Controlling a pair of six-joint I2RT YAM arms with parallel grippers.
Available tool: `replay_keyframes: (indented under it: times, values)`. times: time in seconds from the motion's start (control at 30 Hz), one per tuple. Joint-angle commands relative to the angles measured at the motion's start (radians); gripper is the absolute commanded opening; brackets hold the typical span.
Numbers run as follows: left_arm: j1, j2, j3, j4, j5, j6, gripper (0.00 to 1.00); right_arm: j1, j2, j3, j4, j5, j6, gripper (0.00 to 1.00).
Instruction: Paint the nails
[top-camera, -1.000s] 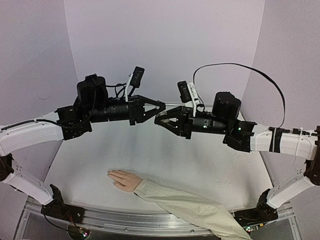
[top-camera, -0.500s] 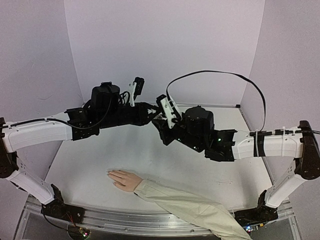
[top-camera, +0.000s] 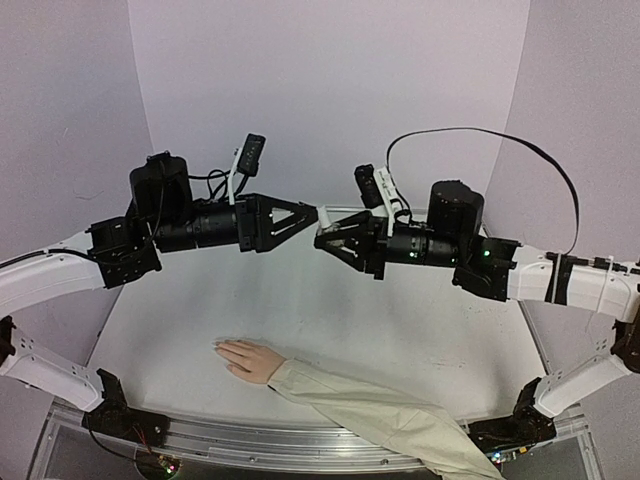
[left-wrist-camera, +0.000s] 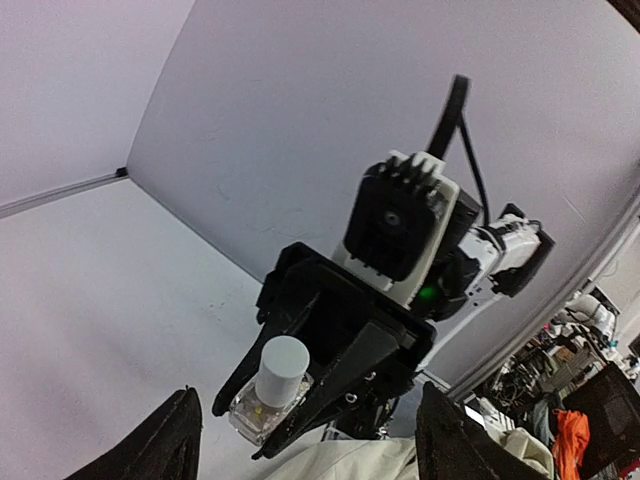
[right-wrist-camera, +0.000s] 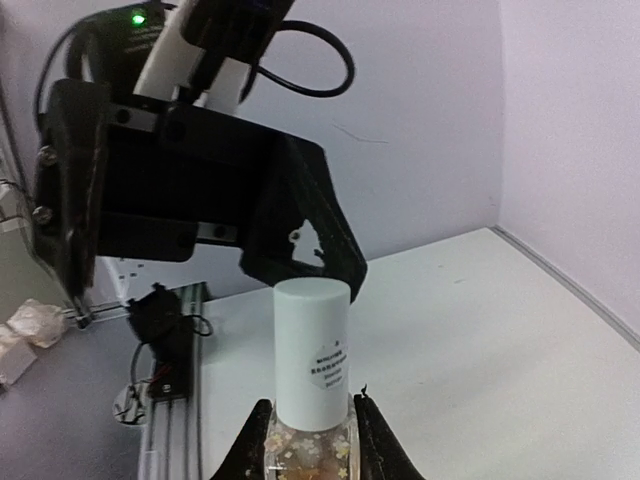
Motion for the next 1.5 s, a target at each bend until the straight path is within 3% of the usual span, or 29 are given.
replay_keyframes:
  times: [0.0,0.17,0.37,0.47,0.9,1.0,1.1,1.17,1.23,1.27,1.33,1.47]
  values:
    - [0.004,-0.045,-0.040,0.171,0.149,-0.021,0.74,-0.008,-0.028,0.041,0.078,-0.349,0.105,0.00]
    - [0.001,-0.009,-0.039,0.267,0.286,-0.052,0.70,-0.008,0.006,0.058,0.152,-0.487,0.187,0.00]
    - [-0.013,0.014,-0.027,0.295,0.375,-0.048,0.56,-0.008,0.033,0.052,0.259,-0.528,0.265,0.00]
    - [-0.015,0.018,-0.024,0.297,0.380,-0.047,0.42,-0.008,0.042,0.051,0.270,-0.527,0.273,0.00]
    - [-0.017,0.060,-0.021,0.271,0.324,-0.008,0.13,-0.034,-0.010,-0.003,0.273,-0.359,0.237,0.00]
    - [-0.016,0.066,-0.006,0.210,0.250,0.028,0.08,-0.034,-0.033,-0.014,0.210,-0.210,0.176,0.00]
    - [-0.016,0.066,0.010,0.135,0.139,0.061,0.04,-0.026,-0.046,-0.009,0.099,0.066,0.087,0.00]
    - [-0.016,0.067,0.021,0.072,0.022,0.065,0.00,0.046,-0.025,0.027,-0.009,0.529,0.003,0.00]
    - [-0.016,0.073,0.034,0.005,-0.132,0.036,0.00,0.137,0.052,0.073,-0.048,1.176,-0.073,0.00]
    - [-0.016,0.081,0.042,-0.019,-0.191,0.019,0.00,0.149,0.094,0.078,-0.004,1.351,-0.149,0.00]
    - [-0.016,0.107,0.066,-0.039,-0.240,0.005,0.00,0.152,0.159,0.083,0.125,1.435,-0.268,0.00]
    - [-0.015,0.163,0.139,-0.081,-0.241,0.008,0.00,0.147,0.189,0.118,0.144,1.061,-0.300,0.00]
